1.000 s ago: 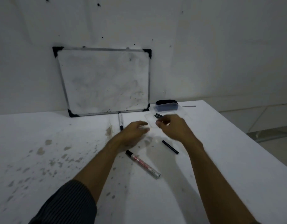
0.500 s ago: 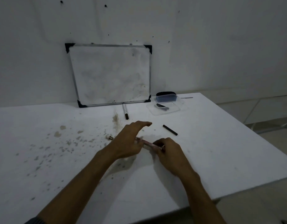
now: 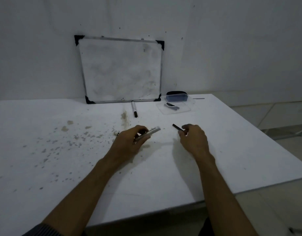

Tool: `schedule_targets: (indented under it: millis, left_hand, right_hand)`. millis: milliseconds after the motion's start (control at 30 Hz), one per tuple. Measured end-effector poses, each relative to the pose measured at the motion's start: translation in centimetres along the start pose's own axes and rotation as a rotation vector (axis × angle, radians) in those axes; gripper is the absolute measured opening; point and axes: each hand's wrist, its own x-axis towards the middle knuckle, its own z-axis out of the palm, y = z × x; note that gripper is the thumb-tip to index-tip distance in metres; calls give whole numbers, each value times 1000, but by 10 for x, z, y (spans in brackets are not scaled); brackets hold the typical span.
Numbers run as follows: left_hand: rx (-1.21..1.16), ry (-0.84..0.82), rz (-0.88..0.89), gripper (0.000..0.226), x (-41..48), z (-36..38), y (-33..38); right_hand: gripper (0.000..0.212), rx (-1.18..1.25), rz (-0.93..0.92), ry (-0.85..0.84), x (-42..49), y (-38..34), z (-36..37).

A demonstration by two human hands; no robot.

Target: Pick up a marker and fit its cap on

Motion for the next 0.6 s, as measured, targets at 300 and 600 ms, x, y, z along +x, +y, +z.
schedule_targets:
  millis: [300,600]
  left_hand:
    - [-190,178,-139,41,5,2,2]
    - [-435,117,-349,30,12,-10,-8]
  right_hand:
    - [23,-102,-14,27,17,-4,28]
    - [19,985,25,-230,35,-59,40]
